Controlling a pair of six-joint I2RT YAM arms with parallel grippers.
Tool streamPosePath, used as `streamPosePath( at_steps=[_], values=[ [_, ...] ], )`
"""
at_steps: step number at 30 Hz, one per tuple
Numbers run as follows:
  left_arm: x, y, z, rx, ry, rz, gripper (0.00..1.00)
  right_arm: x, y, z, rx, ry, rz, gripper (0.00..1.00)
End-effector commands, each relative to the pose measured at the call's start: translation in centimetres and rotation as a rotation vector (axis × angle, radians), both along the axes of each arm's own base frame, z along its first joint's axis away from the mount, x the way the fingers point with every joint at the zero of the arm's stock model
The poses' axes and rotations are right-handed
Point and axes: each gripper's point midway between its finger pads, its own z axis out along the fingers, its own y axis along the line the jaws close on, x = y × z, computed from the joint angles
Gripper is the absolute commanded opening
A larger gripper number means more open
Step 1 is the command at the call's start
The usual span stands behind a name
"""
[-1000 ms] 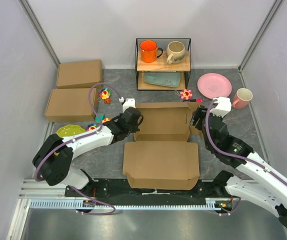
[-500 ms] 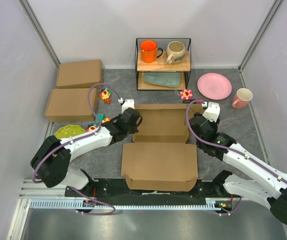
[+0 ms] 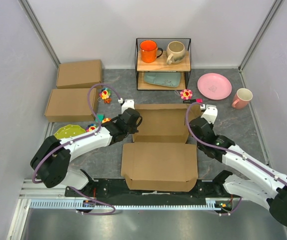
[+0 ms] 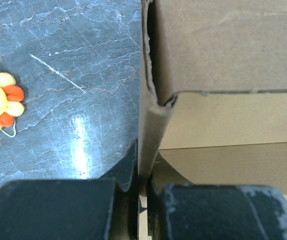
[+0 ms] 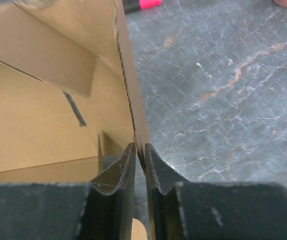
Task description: Fold the paper box
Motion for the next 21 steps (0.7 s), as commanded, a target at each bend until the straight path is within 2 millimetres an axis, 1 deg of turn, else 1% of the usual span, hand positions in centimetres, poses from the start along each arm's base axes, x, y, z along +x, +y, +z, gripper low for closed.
streamPosePath(
  at_steps=[1, 2, 3, 4, 7, 8, 11, 13, 14, 15, 16, 17, 18, 19, 21],
  values=[
    [0.1, 0.7, 0.6, 0.03, -0.043, 0.012, 0.02, 0.5, 1.6, 3.6, 0.132, -0.112, 0.057, 0.15],
    [0.1, 0.5, 0.7, 0.034, -0.05, 0.0, 0.02, 0.4, 1.7, 4.0, 0.138, -0.116, 0.068, 0.14],
    [0.2, 0.6, 0.9, 0.045, -0.063, 0.002, 0.02, 0.4, 1.8, 4.4, 0.145, -0.122, 0.078, 0.1],
    [0.3, 0.6, 1.0, 0.051, -0.073, 0.004, 0.02, 0.3, 2.1, 5.1, 0.164, -0.133, 0.098, 0.08],
    [0.5, 0.7, 1.3, 0.067, -0.098, 0.017, 0.02, 0.2, 3.0, 5.5, 0.182, -0.122, 0.145, 0.02],
    [0.5, 0.5, 1.5, 0.065, -0.107, 0.017, 0.02, 0.0, 3.7, 5.3, 0.201, -0.104, 0.178, 0.01],
    [0.6, 0.5, 1.6, 0.092, -0.129, 0.022, 0.02, -0.3, 5.1, 5.1, 0.25, -0.09, 0.235, 0.0],
    [0.7, 0.5, 1.9, 0.132, -0.16, 0.017, 0.02, -0.5, 5.3, 5.2, 0.266, -0.097, 0.247, 0.0],
    [0.7, 0.6, 2.0, 0.146, -0.17, 0.018, 0.02, -0.6, 5.7, 5.4, 0.285, -0.1, 0.268, 0.0],
    [0.8, 0.8, 2.1, 0.164, -0.187, 0.029, 0.02, -0.8, 6.2, 5.6, 0.301, -0.104, 0.296, 0.0],
    [0.8, 0.7, 2.2, 0.168, -0.195, 0.024, 0.02, -0.9, 6.7, 5.8, 0.317, -0.105, 0.32, 0.0],
    [0.8, 0.7, 2.1, 0.173, -0.196, 0.025, 0.02, -1.1, 7.7, 5.9, 0.35, -0.103, 0.366, 0.0],
    [0.9, 0.6, 2.2, 0.172, -0.197, 0.025, 0.02, -1.3, 8.1, 5.7, 0.369, -0.093, 0.382, 0.0],
    [0.9, 0.4, 2.2, 0.166, -0.195, 0.027, 0.02, -1.3, 8.7, 5.9, 0.387, -0.098, 0.408, 0.0],
    [0.9, 0.1, 2.1, 0.164, -0.191, 0.023, 0.02, -1.7, 9.4, 5.1, 0.396, -0.074, 0.445, 0.0]
  ],
)
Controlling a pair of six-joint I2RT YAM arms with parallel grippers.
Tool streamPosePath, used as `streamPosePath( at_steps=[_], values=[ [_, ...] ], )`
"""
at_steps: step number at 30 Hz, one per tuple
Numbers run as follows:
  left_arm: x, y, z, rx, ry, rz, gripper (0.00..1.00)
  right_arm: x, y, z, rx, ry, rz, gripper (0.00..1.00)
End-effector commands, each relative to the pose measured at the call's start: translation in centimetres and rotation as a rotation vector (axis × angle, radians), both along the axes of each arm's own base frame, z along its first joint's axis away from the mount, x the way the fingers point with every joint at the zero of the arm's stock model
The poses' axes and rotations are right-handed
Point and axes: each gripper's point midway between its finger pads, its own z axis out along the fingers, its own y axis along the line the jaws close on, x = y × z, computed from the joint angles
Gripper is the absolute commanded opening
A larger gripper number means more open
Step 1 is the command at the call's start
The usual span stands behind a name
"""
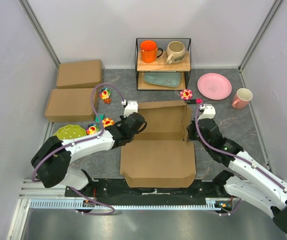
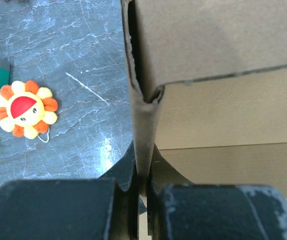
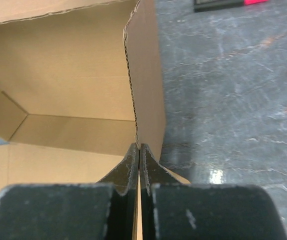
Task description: Fold the paper box
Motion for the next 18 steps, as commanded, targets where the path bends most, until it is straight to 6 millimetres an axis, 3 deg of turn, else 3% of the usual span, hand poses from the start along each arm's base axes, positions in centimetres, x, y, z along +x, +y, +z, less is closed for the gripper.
streamPosePath(
  at_steps=[1, 4, 7, 11, 14, 17, 18],
  values=[
    [0.8, -0.7, 1.0, 0.018, -0.059, -0.008, 0.02, -0.1, 4.0, 1.9, 0.148, -0.046, 0.154, 0.0],
    [0.7, -0.8, 0.7, 0.023, -0.051, -0.011, 0.02, -0.4, 4.8, 1.0, 0.126, -0.016, 0.203, 0.0],
    [0.7, -0.7, 0.2, 0.036, -0.045, -0.006, 0.02, -0.6, 5.1, 0.3, 0.097, 0.009, 0.239, 0.09],
    [0.7, -0.1, -0.4, 0.057, -0.046, 0.011, 0.02, -0.4, 4.2, 0.4, 0.061, 0.008, 0.203, 0.41],
    [0.6, 0.3, -0.6, 0.066, -0.052, 0.02, 0.02, -0.2, 3.3, 1.4, 0.044, -0.013, 0.167, 0.53],
    [0.5, 0.6, -0.9, 0.076, -0.052, 0.025, 0.02, 0.0, 2.3, 3.5, 0.05, -0.066, 0.12, 0.6],
    [0.5, 0.6, -1.0, 0.078, -0.051, 0.026, 0.02, 0.0, 2.0, 5.3, 0.068, -0.106, 0.106, 0.62]
  ],
)
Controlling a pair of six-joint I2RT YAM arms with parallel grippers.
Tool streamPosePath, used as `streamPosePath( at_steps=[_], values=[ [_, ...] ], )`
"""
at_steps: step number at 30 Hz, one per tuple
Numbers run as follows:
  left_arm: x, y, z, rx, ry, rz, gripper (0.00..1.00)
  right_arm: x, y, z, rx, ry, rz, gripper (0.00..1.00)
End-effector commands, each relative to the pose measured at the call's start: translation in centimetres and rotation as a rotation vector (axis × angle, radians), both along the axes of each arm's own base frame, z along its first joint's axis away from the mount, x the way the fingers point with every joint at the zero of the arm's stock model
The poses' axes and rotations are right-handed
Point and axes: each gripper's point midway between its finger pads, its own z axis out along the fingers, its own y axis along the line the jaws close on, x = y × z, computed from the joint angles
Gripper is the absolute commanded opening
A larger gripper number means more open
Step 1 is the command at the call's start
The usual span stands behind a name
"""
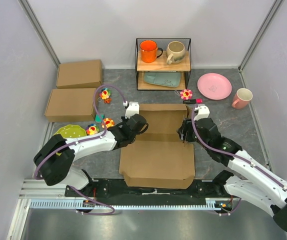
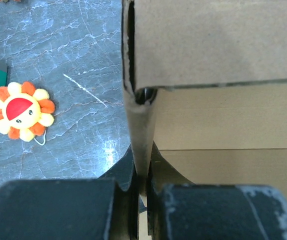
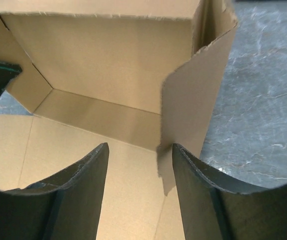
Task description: Fold the paper box
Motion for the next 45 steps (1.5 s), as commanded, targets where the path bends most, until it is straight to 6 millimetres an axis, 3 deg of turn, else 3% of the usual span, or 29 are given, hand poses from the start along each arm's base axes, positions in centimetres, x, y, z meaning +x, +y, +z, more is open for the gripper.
streamPosePath(
  at_steps=[1, 6, 8, 10, 13, 15, 21, 24, 26, 30, 38, 45],
  values=[
    [0.1, 1.0, -0.4, 0.06, -0.028, 0.017, 0.02, 0.9, -1.2, 6.7, 0.059, -0.154, -0.075, 0.63],
    [0.1, 1.1, -0.6, 0.065, -0.029, 0.021, 0.02, 1.4, -4.4, 13.7, 0.098, -0.312, -0.218, 0.69],
    [0.1, 1.2, -0.6, 0.065, -0.031, 0.024, 0.02, 1.5, -6.3, 15.3, 0.117, -0.345, -0.325, 0.68],
    [0.0, 1.3, -0.7, 0.059, -0.03, 0.031, 0.02, 1.6, -9.1, 15.5, 0.112, -0.364, -0.493, 0.67],
    [-0.1, 1.4, -0.7, 0.041, -0.035, 0.04, 0.02, 2.1, -10.6, 13.7, 0.077, -0.319, -0.61, 0.61],
    [-0.3, 1.6, -1.0, 0.039, -0.033, 0.043, 0.02, 2.7, -10.9, 11.2, 0.035, -0.266, -0.65, 0.57],
    [-0.7, 2.3, -1.2, 0.041, -0.032, 0.055, 0.02, 4.1, -11.3, 4.4, 0.0, -0.087, -0.62, 0.61],
    [-0.7, 2.4, -1.0, 0.039, -0.036, 0.054, 0.02, 4.5, -9.7, 2.0, 0.026, -0.043, -0.529, 0.64],
    [-0.7, 2.1, -0.8, 0.033, -0.038, 0.047, 0.02, 4.1, -7.5, 0.6, 0.063, -0.024, -0.39, 0.65],
    [-0.6, 1.9, -0.8, 0.04, -0.032, 0.037, 0.02, 3.9, -4.7, 1.1, 0.177, -0.092, -0.245, 0.67],
    [-0.4, 1.5, -0.4, 0.038, -0.035, 0.025, 0.02, 4.1, -3.0, 0.9, 0.183, -0.103, -0.137, 0.69],
    [-0.2, 1.1, 0.2, 0.041, -0.044, 0.008, 0.02, 6.1, -2.5, 1.2, 0.139, -0.127, -0.136, 0.72]
  ],
)
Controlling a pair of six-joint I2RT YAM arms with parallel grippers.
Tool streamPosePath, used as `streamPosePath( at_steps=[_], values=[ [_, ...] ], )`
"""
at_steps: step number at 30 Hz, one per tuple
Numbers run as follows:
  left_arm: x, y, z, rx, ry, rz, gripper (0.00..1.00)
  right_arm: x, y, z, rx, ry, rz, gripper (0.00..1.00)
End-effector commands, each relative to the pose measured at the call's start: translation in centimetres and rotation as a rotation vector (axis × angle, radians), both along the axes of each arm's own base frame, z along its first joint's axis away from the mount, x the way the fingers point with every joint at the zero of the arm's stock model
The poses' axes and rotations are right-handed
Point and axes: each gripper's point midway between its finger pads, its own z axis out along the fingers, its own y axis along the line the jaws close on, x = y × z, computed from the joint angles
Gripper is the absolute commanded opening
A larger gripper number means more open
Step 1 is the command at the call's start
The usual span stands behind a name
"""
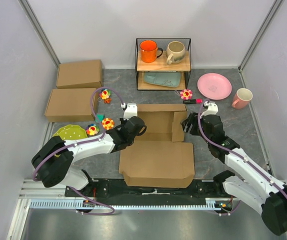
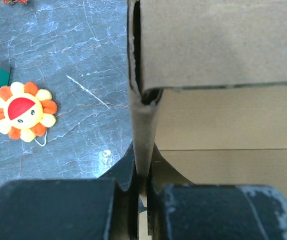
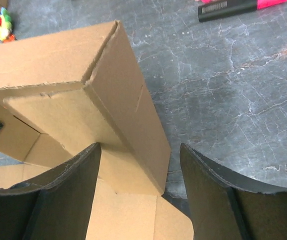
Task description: Fold the paper box
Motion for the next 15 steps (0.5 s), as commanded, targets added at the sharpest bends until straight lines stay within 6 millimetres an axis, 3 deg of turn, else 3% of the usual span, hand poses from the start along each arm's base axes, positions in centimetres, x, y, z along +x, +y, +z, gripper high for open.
streamPosePath(
  at_steps=[1, 11, 15],
  values=[
    [-0.1, 0.5, 0.5, 0.061, -0.003, -0.006, 0.02, 2.3, 1.1, 1.8, -0.018, -0.062, 0.019, 0.72],
    [0.2, -0.5, 1.1, 0.064, -0.022, -0.031, 0.02, 5.7, 2.0, 1.5, -0.129, -0.097, -0.042, 0.71],
    [0.4, -0.7, 1.7, 0.057, -0.038, -0.033, 0.02, 6.7, 2.3, 1.5, -0.184, -0.127, -0.053, 0.64]
  ],
)
